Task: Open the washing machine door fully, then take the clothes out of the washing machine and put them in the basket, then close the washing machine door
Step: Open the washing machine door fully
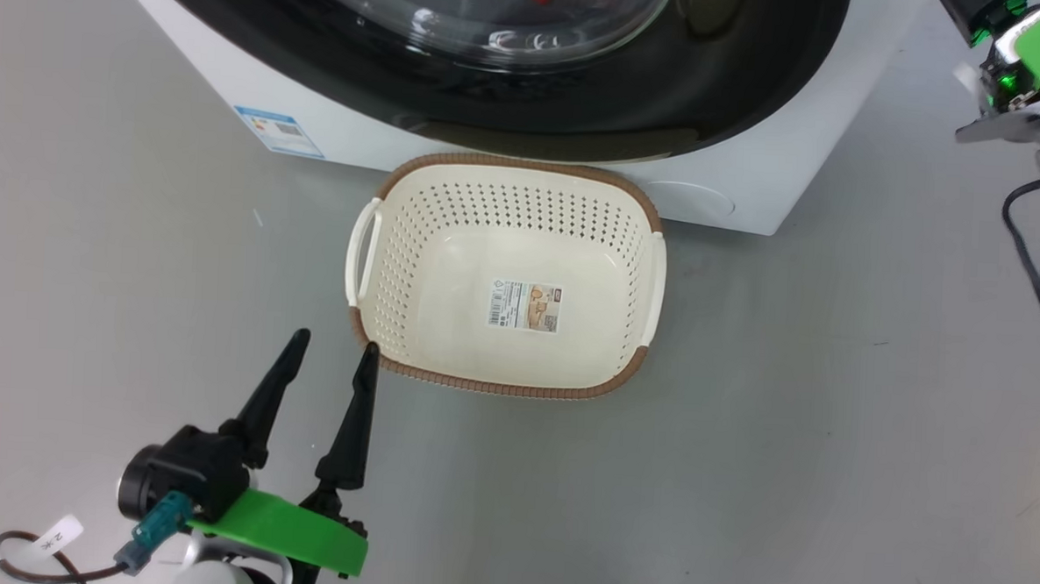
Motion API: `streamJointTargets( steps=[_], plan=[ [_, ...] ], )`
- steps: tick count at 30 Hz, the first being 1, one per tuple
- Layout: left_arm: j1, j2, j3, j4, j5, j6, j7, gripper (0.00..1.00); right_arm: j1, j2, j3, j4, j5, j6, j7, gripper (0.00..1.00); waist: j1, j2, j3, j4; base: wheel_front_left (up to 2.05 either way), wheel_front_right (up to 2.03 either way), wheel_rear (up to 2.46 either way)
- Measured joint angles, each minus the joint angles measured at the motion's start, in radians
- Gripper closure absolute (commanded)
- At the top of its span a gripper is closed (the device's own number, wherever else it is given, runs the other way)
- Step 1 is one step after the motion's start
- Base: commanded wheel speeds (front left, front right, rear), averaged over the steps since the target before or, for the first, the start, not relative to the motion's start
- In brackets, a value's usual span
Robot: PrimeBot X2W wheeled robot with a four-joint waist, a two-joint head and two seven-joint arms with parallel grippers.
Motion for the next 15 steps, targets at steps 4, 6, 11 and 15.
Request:
streamJointTargets(
  steps=[4, 6, 11, 15],
  plan=[
    [-0.012, 0.000, -0.010, -0.002, 0.000, 0.000, 0.000, 0.00, -0.038, -0.007, 0.003, 0.039, 0.008, 0.000, 0.072, 1.00, 0.0000, 0.0000, 0.015, 0.012, 0.00, 0.00, 0.00],
    [-0.012, 0.000, -0.019, -0.004, -0.004, 0.000, 0.000, 0.00, -0.056, -0.008, 0.004, 0.062, 0.010, 0.000, 0.105, 1.00, 0.0000, 0.0000, 0.022, 0.017, 0.00, 0.00, 0.00],
    [-0.015, 0.000, -0.030, -0.007, -0.009, 0.000, 0.000, 0.00, -0.101, -0.004, 0.002, 0.113, 0.044, 0.000, 0.159, 1.00, 0.0000, 0.0000, 0.038, 0.027, 0.00, 0.00, 0.00],
    [-0.016, 0.000, -0.036, -0.007, -0.010, 0.000, 0.000, 0.00, -0.132, -0.005, 0.003, 0.143, 0.046, 0.000, 0.184, 1.00, 0.0000, 0.0000, 0.048, 0.034, 0.00, 0.00, 0.00]
  ],
)
